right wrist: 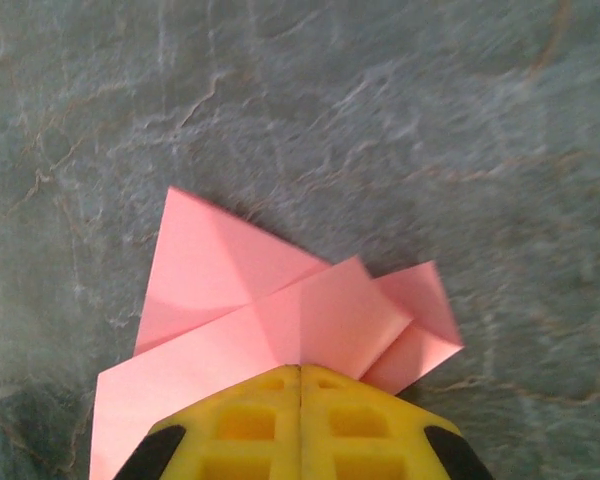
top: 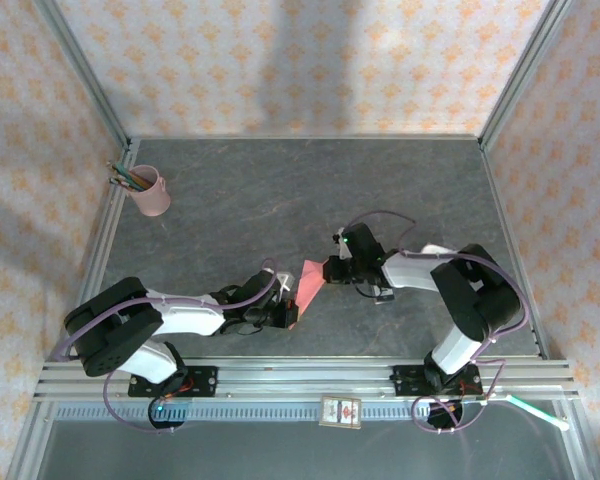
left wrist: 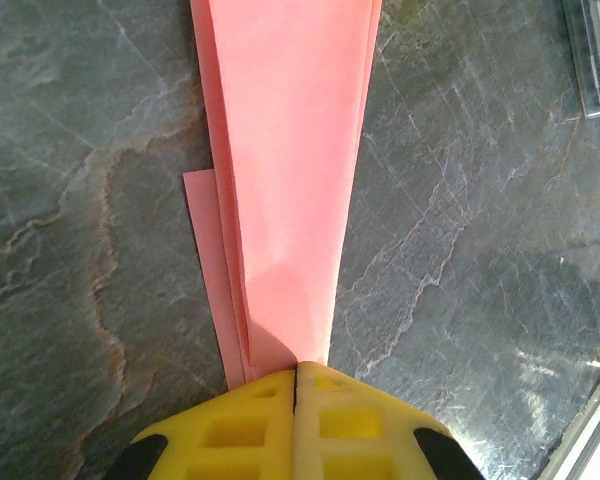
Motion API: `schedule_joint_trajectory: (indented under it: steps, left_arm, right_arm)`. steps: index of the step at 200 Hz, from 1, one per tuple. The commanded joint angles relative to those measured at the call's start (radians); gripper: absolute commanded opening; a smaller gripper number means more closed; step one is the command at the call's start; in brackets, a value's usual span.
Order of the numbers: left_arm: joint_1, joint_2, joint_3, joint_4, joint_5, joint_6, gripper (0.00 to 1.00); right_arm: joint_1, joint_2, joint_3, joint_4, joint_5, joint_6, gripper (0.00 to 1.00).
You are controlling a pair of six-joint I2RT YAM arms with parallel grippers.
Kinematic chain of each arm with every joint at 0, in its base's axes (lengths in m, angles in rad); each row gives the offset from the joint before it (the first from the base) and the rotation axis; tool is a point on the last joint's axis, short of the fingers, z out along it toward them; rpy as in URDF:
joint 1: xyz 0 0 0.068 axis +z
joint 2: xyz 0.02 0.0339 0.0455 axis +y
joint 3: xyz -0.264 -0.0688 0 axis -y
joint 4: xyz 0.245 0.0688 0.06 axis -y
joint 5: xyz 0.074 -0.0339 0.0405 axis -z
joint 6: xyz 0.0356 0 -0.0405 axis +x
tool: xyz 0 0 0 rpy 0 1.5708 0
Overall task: Fold a paper plane with a square sheet of paper (pick it up from the middle)
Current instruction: Fold the wing for the fifth time at the center of the table.
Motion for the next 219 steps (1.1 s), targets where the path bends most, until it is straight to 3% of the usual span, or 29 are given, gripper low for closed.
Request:
schedule_joint_trajectory:
  steps: [1,81,153,190,219]
  left_arm:
    - [-0.004,0.075,-0.06,-0.256,-0.111,0.001,0.0]
    - [-0.009,0.066,-0.027,-0.248,-0.098,-0.011,0.0]
    - [-0.012,0.029,0.082,-0.247,-0.091,-0.03,0.0]
    - [-0.01,-0.065,0.174,-0.25,-0.112,-0.058,0.2]
    - [0.012,-0.196,0.156,-0.293,-0.201,-0.068,0.36]
  right_arm:
    - [-0.06,0.025,0.017,-0.013,0.121,-0.029,0.0]
    - [-0.106,-0.04,0.07,-0.05,0.159,-0.053,0.0]
    - [-0.07,-0.188,0.013,-0.041,0.121,-0.037,0.02]
    - [-0.008,-0.253,-0.014,-0.11,0.227,-0.011,0.09]
    - [0.037,-0.289,-0.045,-0.113,0.259,0.095,0.24]
